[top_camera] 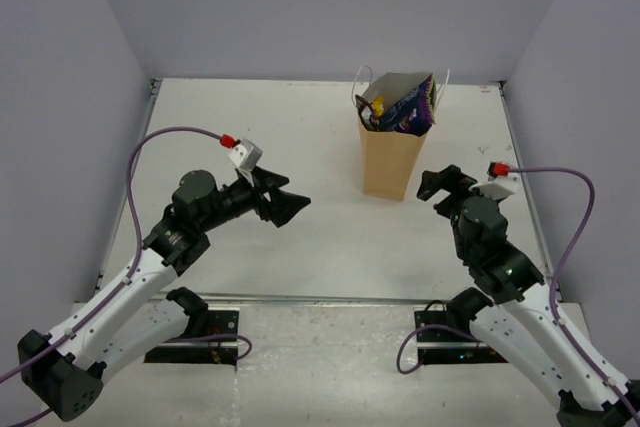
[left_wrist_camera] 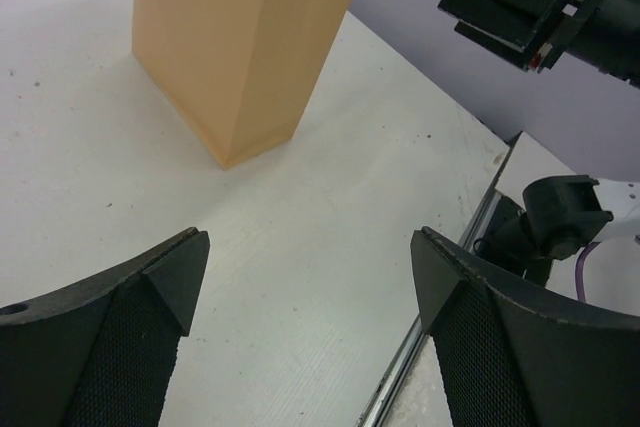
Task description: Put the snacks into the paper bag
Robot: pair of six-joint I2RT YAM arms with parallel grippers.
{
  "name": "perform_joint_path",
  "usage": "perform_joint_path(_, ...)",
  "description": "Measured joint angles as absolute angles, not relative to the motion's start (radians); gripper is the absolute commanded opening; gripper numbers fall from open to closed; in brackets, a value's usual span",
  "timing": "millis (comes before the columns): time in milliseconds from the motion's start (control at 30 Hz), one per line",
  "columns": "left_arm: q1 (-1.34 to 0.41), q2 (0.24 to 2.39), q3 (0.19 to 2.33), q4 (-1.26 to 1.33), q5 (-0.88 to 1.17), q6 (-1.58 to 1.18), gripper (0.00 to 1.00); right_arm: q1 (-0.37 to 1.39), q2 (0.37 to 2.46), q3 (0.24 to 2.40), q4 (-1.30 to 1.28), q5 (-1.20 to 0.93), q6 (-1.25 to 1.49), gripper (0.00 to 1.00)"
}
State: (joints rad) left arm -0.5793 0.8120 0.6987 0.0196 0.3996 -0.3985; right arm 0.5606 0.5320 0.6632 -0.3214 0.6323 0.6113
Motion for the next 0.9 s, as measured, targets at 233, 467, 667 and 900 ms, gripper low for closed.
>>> perform_joint_path(233, -0.579, 0.802, 0.639, 0.010, 0.359, -0.381, 1.00, 0.561, 0.587, 0.605, -0.347, 0.629, 0.729, 0.99)
perform_joint_path(467, -0.579, 0.746, 0.606, 0.009, 0.309, -0.382, 1.00, 0.561, 0.620, 0.543, -0.330, 0.616, 0.782, 0.99)
perform_joint_path(667, -0.579, 0.715, 0.606, 0.011, 0.291, -0.382, 1.00, 0.561, 0.617, 0.516, -0.319, 0.611, 0.813, 0.99)
perform_joint_path(900, -0.579, 0.728, 0.606, 0.011, 0.287, -0.382, 1.00, 0.561, 0.599, 0.499, -0.316, 0.612, 0.830, 0.99)
